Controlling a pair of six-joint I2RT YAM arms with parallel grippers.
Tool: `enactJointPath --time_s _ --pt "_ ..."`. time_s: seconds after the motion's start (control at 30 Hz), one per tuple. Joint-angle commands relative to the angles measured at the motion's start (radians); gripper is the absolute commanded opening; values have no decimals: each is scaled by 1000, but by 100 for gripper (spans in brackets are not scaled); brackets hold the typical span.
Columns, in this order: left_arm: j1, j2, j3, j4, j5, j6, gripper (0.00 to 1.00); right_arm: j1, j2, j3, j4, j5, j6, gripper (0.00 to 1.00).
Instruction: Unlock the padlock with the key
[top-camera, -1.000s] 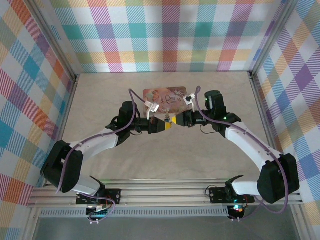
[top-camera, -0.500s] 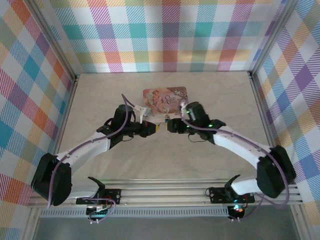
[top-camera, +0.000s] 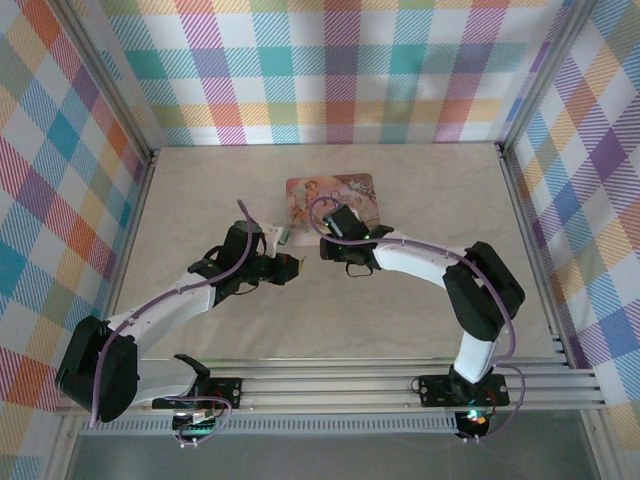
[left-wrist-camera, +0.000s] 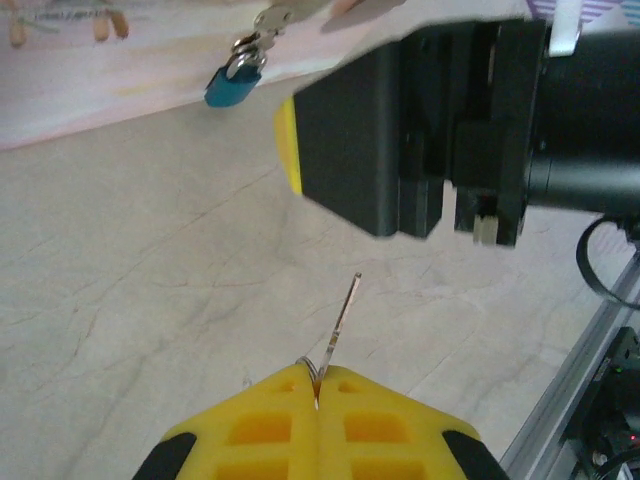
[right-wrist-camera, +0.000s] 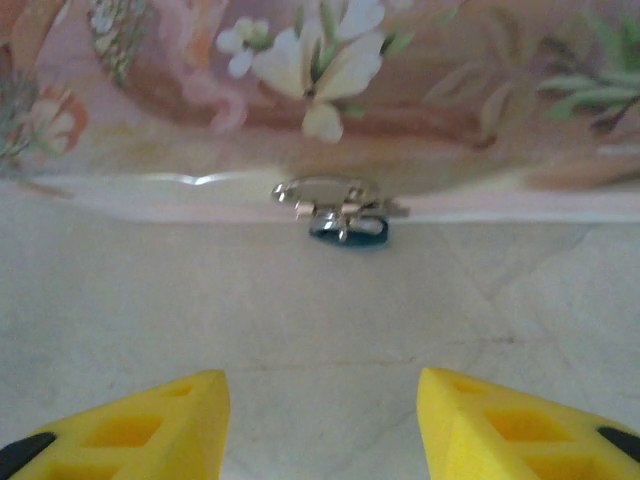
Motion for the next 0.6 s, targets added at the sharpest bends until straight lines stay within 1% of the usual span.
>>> enactJointPath --time_s 0.0,0.23,0.43,0.57 --pt "8 -4 -20 17 -20 3 0 3 42 28 47 67 -20 52" --pt "8 -14 -44 47 -44 -3 0 0 148 104 52 88 -74 50" --pt "8 -30 -84 82 -68 -2 0 -8 189 129 54 101 -72 49" --pt "8 -43 -96 87 -80 -1 0 -18 202 136 55 102 -81 46"
